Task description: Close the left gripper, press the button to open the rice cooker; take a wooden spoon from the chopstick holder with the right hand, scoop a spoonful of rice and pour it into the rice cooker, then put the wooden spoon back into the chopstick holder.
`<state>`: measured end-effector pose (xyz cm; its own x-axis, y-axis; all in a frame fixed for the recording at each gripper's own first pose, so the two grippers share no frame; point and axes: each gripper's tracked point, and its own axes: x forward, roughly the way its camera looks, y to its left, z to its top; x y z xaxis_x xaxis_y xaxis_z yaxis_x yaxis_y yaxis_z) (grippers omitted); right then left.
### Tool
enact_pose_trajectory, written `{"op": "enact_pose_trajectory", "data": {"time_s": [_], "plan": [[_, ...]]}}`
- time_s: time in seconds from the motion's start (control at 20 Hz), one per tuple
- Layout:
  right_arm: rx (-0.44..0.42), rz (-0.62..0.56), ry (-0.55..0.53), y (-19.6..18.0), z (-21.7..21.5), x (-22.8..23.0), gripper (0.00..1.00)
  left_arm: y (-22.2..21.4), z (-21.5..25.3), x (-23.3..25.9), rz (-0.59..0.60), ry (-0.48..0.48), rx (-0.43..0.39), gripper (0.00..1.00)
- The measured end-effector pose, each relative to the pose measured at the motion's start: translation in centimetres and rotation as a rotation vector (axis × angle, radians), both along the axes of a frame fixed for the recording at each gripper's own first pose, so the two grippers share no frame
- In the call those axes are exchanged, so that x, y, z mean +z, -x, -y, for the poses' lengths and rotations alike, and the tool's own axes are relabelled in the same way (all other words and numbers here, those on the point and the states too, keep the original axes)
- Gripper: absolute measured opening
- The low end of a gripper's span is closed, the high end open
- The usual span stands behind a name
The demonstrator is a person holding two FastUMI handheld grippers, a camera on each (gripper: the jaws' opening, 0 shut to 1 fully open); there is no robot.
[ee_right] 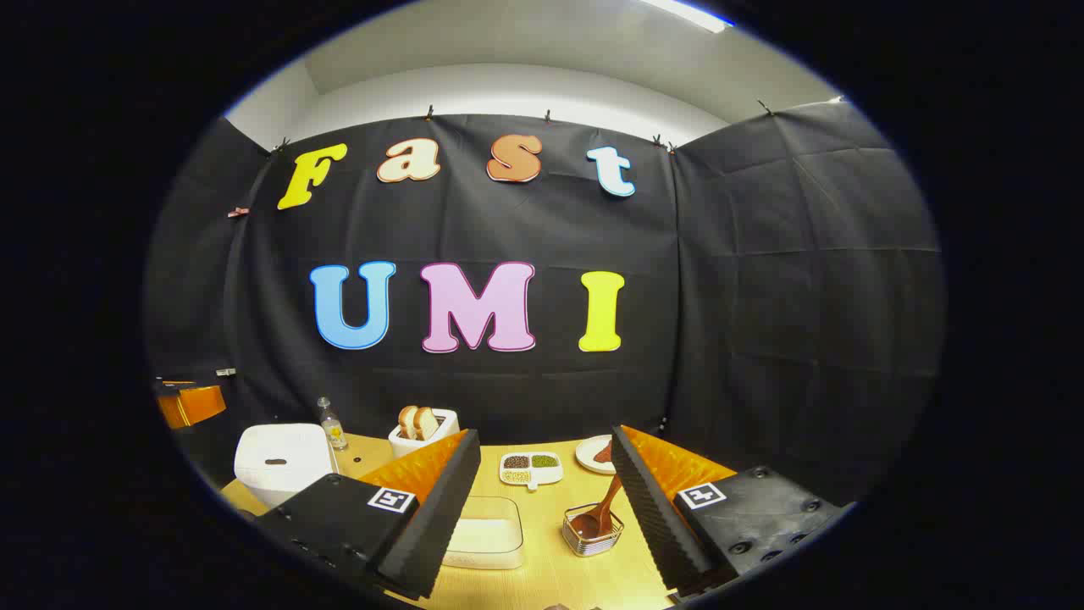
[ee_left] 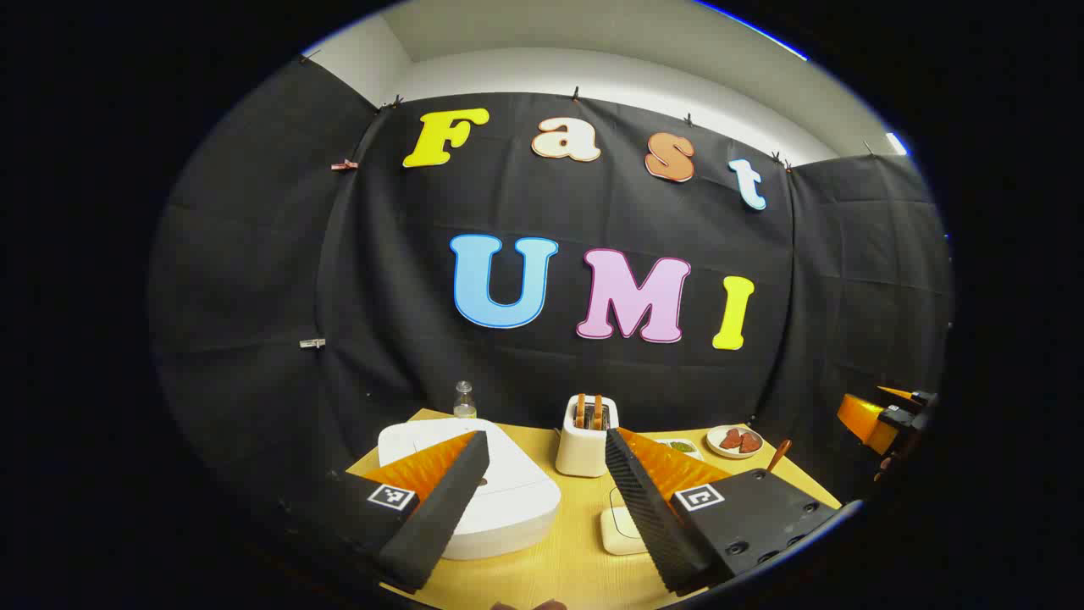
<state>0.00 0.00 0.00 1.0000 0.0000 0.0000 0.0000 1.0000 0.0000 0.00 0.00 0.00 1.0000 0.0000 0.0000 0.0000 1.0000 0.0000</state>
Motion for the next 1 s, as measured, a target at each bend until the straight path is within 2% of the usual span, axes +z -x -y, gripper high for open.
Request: {"op": "enact_pose_trajectory", "data": {"time_s": [0.05,0.1,0.75,1.0], "plan": [[0.005,-0.004,0.002,0.0,0.0,-0.1,0.93,-0.1,0.1,-0.2,-0.002,0.004,-0.001,0.96],[0.009,-0.007,0.002,0.0,0.0,-0.2,0.96,-0.1,0.2,-0.3,-0.008,0.008,-0.002,0.96],[0.048,-0.059,-0.001,-1.1,0.0,-1.6,0.96,-1.1,0.1,-2.1,-0.056,0.019,0.028,0.96],[0.03,-0.055,-0.012,-1.7,0.9,-1.8,0.96,-1.4,-0.5,-2.3,-0.06,0.031,0.043,0.96]]}}
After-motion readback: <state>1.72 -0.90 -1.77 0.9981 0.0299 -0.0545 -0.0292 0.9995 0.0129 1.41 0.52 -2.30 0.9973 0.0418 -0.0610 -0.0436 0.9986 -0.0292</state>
